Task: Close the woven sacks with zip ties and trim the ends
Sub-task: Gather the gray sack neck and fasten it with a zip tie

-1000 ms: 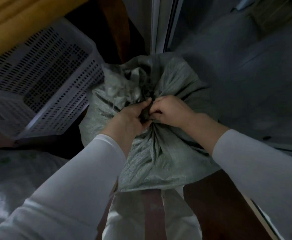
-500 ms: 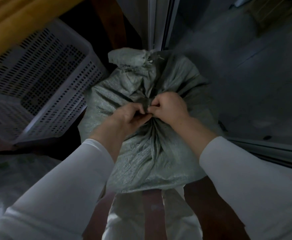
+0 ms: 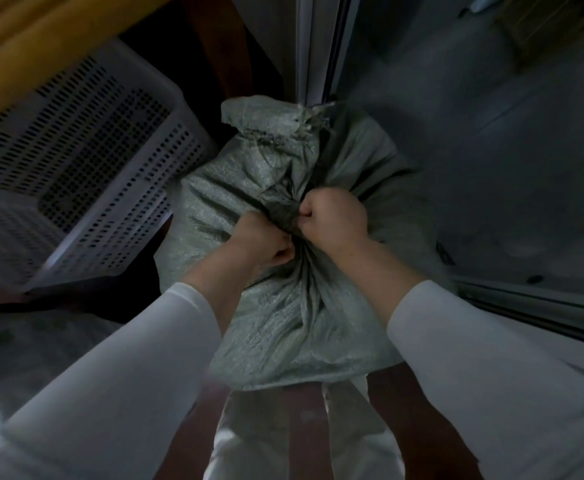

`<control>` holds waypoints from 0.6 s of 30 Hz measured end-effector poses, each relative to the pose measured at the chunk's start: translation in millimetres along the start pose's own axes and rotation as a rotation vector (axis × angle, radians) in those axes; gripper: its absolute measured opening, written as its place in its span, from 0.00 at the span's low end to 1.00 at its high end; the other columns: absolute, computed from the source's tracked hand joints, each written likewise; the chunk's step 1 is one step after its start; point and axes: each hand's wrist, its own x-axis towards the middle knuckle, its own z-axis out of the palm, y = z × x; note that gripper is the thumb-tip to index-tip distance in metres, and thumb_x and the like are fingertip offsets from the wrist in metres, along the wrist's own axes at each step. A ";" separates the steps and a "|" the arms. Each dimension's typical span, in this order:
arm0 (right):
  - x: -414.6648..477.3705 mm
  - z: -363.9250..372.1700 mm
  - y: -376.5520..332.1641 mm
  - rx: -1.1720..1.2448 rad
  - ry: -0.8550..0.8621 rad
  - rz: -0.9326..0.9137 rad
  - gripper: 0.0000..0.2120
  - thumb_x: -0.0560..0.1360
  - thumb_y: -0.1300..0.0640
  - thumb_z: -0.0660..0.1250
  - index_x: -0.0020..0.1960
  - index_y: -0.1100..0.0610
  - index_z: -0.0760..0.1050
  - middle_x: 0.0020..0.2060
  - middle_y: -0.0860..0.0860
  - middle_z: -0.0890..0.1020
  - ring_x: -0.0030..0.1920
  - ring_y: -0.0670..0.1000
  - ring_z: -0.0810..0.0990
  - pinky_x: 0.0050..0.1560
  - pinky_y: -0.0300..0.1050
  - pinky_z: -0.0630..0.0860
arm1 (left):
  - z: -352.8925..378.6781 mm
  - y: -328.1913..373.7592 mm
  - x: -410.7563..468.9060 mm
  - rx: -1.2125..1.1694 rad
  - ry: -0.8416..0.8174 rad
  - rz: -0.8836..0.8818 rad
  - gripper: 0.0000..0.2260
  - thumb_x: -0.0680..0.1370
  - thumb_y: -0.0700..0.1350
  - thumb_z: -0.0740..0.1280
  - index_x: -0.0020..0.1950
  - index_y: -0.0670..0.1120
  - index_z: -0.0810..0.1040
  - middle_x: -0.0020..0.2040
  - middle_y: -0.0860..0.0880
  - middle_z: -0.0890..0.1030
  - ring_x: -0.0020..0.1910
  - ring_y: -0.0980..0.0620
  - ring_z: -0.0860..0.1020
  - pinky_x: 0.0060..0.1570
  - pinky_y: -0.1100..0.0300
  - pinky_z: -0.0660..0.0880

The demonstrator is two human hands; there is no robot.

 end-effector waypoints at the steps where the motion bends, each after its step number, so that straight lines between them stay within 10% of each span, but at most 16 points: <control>1: 0.6 -0.2 -1.6 -0.011 0.003 -0.012 0.07 0.72 0.56 0.65 0.44 0.59 0.79 0.45 0.57 0.81 0.50 0.58 0.79 0.39 0.42 0.66 | -2.8 -2.1 0.4 0.171 0.011 0.062 0.11 0.75 0.30 0.62 0.35 0.41 0.72 0.30 0.45 0.77 0.34 0.48 0.77 0.35 0.59 0.80; 7: 6.4 8.5 -8.7 -0.065 -0.060 -0.091 0.11 0.74 0.54 0.65 0.51 0.60 0.78 0.51 0.59 0.80 0.53 0.60 0.78 0.43 0.45 0.70 | -10.4 9.0 -12.6 1.134 0.055 0.392 0.10 0.76 0.40 0.61 0.35 0.40 0.71 0.44 0.36 0.78 0.49 0.37 0.77 0.48 0.47 0.75; 13: 8.1 18.6 7.3 0.037 -0.001 -0.017 0.12 0.73 0.54 0.64 0.51 0.61 0.78 0.50 0.60 0.81 0.53 0.62 0.78 0.44 0.50 0.72 | 10.1 32.7 -1.5 1.944 0.000 0.835 0.14 0.80 0.38 0.54 0.61 0.41 0.74 0.60 0.43 0.76 0.58 0.44 0.76 0.54 0.52 0.73; 18: 5.3 28.2 28.3 0.275 0.064 -0.038 0.15 0.69 0.53 0.64 0.41 0.66 0.78 0.41 0.64 0.82 0.44 0.63 0.80 0.35 0.45 0.61 | -3.6 37.9 13.8 2.057 -0.034 1.552 0.18 0.70 0.40 0.51 0.39 0.45 0.82 0.40 0.47 0.82 0.42 0.46 0.81 0.45 0.57 0.76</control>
